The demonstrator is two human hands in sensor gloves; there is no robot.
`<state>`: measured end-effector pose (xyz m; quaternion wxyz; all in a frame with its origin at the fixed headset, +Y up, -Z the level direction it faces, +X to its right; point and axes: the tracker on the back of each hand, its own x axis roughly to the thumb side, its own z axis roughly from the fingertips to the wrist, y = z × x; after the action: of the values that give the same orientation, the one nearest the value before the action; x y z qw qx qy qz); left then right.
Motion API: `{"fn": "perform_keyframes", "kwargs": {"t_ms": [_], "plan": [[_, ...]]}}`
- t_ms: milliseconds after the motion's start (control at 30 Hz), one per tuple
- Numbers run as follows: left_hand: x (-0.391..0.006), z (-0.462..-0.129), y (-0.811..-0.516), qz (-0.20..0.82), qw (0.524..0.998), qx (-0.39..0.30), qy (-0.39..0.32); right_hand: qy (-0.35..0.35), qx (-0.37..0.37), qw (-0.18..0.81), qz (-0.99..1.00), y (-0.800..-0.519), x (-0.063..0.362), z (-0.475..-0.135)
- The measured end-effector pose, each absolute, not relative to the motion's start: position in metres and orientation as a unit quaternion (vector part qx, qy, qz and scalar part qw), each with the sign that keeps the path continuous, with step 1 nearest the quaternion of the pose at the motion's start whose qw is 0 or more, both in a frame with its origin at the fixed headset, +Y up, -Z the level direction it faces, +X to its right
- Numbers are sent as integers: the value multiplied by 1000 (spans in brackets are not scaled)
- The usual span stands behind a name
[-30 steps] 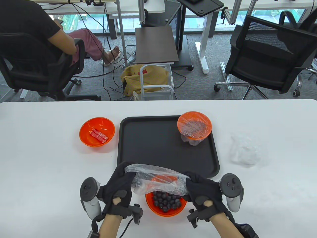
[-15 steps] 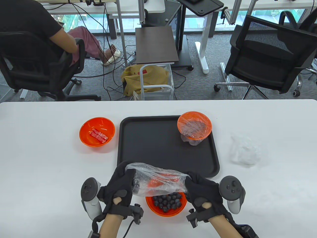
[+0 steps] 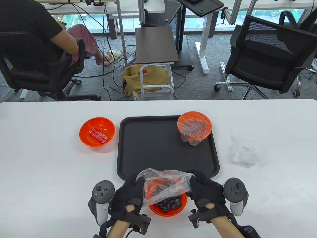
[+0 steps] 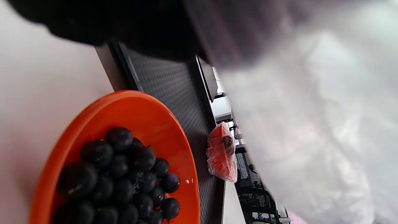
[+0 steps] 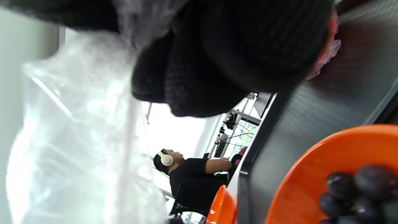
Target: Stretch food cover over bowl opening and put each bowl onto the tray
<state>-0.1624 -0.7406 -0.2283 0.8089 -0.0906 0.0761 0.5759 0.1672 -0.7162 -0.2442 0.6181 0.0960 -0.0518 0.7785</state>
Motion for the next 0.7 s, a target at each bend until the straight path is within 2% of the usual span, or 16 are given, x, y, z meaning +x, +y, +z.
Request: {"fn": "perform_keyframes", "kwargs": {"t_ms": [167, 233, 500, 700], "plan": [[-156, -224, -744, 554, 822, -100, 86, -20, 86, 650, 754, -722, 170, -246], [-157, -220, -743, 530, 838, -87, 101, -28, 72, 634, 770, -722, 173, -245], [-165, -205, -743, 425, 895, -42, 129, -39, 86, 438, 894, -719, 171, -232], [-154, -198, -751, 330, 934, -51, 123, -18, 109, 283, 953, -727, 165, -218]]}}
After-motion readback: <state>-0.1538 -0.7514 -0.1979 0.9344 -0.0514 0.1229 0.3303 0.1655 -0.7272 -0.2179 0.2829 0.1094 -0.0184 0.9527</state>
